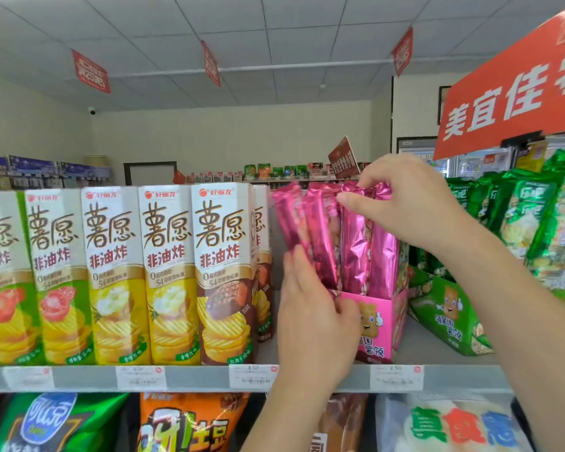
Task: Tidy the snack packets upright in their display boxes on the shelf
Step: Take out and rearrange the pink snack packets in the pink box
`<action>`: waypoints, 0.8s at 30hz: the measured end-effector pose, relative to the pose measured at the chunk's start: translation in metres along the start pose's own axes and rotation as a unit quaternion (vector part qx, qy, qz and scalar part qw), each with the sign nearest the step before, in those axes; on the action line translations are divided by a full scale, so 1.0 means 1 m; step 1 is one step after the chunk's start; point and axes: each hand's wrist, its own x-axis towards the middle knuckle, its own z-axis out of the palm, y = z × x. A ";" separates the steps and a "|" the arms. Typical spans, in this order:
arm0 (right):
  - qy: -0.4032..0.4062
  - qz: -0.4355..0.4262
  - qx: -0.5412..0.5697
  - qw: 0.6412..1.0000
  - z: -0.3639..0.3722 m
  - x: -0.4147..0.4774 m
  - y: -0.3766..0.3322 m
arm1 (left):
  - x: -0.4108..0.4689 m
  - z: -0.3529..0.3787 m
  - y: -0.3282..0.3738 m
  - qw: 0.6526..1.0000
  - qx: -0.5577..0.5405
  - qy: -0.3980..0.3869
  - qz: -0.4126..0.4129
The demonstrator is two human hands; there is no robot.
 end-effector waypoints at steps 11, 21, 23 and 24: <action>-0.207 -0.108 -0.181 0.955 -0.002 0.047 -0.015 | 0.023 -0.011 -0.007 0.994 0.064 -0.055 0.065; -0.203 -0.084 -0.013 0.975 -0.010 0.048 0.001 | 0.104 -0.008 0.035 0.950 -0.297 0.033 -0.087; -0.206 -0.085 -0.002 0.975 -0.012 0.045 0.004 | 0.131 -0.011 0.043 0.965 -0.246 0.041 -0.085; -0.206 -0.088 0.001 0.975 -0.013 0.044 0.006 | 0.146 -0.014 0.046 0.975 -0.200 0.030 -0.088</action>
